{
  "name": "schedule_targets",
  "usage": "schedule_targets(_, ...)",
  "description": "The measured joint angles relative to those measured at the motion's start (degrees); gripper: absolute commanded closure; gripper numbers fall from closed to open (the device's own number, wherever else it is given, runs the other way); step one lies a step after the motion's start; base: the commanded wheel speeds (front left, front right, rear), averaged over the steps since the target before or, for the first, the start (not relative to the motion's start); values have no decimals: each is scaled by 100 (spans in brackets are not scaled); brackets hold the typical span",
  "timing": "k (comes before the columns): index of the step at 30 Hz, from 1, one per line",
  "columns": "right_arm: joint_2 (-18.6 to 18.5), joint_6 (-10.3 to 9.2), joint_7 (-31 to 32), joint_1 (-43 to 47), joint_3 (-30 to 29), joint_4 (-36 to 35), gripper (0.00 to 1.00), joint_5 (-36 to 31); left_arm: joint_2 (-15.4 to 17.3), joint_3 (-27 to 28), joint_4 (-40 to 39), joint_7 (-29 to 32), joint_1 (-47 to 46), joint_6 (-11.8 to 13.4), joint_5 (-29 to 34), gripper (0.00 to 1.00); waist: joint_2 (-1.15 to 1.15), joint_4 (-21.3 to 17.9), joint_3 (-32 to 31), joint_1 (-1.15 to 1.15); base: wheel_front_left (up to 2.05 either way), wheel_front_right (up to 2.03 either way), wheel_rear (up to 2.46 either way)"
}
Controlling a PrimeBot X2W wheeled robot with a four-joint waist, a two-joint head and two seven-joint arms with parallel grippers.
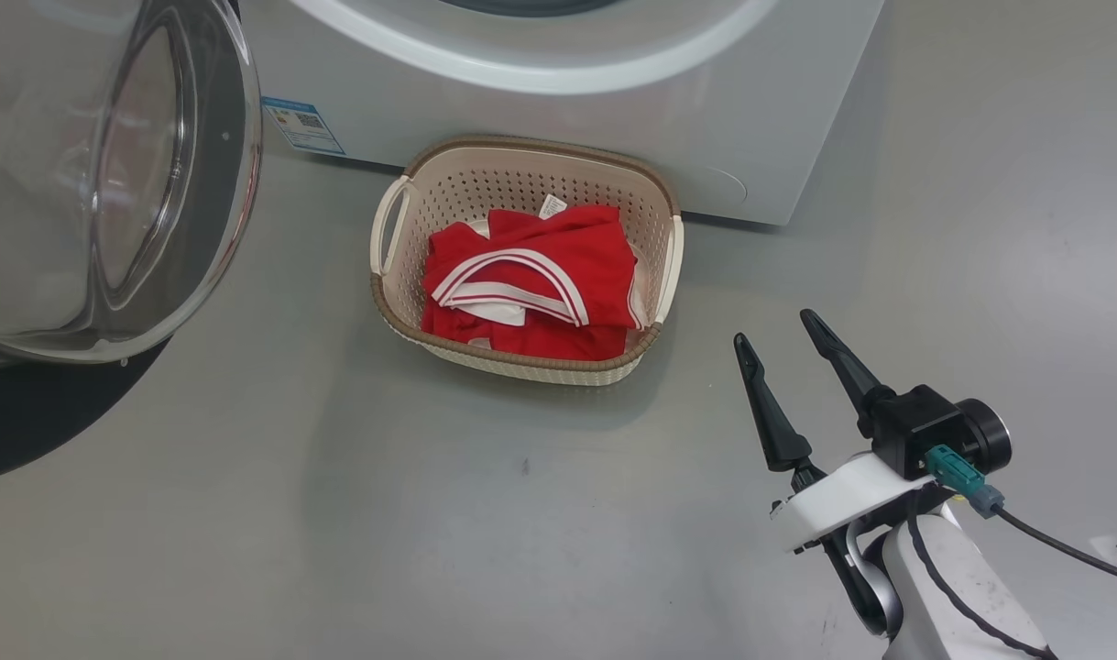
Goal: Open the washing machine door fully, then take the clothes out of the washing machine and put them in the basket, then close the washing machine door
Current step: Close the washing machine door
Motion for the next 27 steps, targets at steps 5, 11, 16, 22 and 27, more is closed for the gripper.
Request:
schedule_targets(5, 3, 0, 0, 9, -56, -13, 0, 18, -83, -34, -13, 389, 165, -122, -91, 100, 0, 1, -88, 0, 0, 0, 0)
schedule_targets(11, 5, -5, 0, 64, -109, -19, 0, 58, -254, 87, -36, 660, 271, -181, -367, 100, 0, 47, -165, 0, 0, 0, 0)
schedule_targets(16, 8, -7, 0, 70, -121, -40, 0, 60, -376, 104, -115, 887, 392, -223, -416, 100, 0, 96, -218, 0, 0, 0, 0)
schedule_targets(22, 24, -5, 0, 78, -121, -62, 0, 73, -515, 179, -280, 1182, 541, -267, -620, 100, 0, 114, -271, 0, 0, 0, 0)
schedule_targets(27, 26, -1, 0, 157, -138, -62, 0, 118, -716, 183, -465, 1408, 682, -268, -736, 100, 0, 119, -347, 0, 0, 0, 0)
